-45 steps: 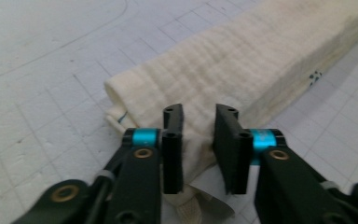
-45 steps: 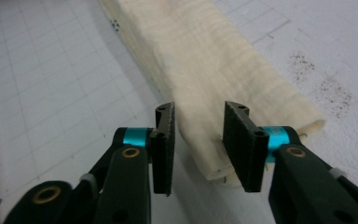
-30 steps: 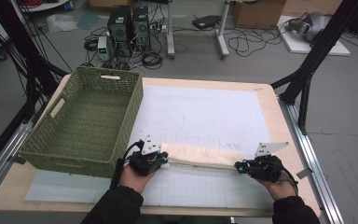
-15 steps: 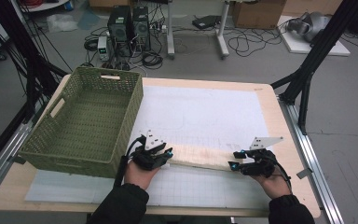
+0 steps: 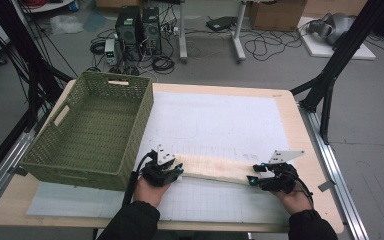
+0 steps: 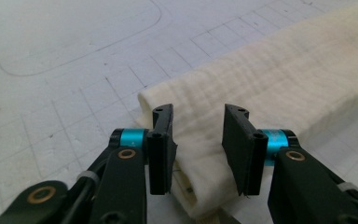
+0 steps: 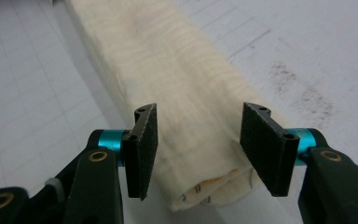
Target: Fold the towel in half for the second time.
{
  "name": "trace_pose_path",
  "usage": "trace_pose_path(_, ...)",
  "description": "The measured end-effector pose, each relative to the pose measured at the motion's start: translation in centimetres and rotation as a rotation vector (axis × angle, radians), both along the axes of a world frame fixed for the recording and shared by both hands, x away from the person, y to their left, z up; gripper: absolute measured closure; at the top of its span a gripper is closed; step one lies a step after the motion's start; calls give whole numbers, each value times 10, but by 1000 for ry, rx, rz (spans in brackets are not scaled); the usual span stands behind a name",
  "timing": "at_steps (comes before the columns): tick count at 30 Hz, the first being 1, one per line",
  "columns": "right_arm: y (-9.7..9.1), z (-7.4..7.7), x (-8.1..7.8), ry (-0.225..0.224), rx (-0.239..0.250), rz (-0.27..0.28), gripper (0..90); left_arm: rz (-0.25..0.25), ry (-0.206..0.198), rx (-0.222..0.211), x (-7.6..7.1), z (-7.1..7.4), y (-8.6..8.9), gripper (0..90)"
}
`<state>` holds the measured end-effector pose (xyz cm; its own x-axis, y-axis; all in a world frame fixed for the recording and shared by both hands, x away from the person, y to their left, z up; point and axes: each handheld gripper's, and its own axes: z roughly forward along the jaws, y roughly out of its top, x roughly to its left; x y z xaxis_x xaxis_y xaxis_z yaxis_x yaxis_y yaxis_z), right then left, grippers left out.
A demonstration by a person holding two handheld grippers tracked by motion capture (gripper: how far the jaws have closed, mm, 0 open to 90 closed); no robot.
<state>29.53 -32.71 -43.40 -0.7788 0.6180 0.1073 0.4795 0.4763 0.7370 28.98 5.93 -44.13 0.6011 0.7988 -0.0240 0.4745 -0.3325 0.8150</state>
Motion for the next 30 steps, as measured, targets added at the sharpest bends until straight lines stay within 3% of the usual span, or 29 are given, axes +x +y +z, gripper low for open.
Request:
trace_pose_path(3,-8,5,1,-1,42,-67,482,9,1,1,-3,1,4,588)
trace_pose_path(6,-13,2,3,23,23,-122,495,25,15,-1,-3,-1,6,579)
trace_pose_path(10,-13,-5,7,65,12,-145,525,39,36,-8,-2,-7,4,600)
trace_pose_path(12,-12,-7,8,74,12,-142,567,46,41,-36,-3,-10,5,631)
trace_pose_path(19,-8,-7,8,94,20,-95,764,39,35,-37,-5,-9,7,776)
trace_pose_path(23,-8,-4,14,90,-1,-69,811,29,14,-15,-10,-6,5,823)
trace_pose_path(28,-8,0,29,95,-15,-77,814,26,6,-47,-17,0,4,836)
trace_pose_path(30,-10,0,34,101,-5,-83,812,17,0,-32,-19,1,4,837)
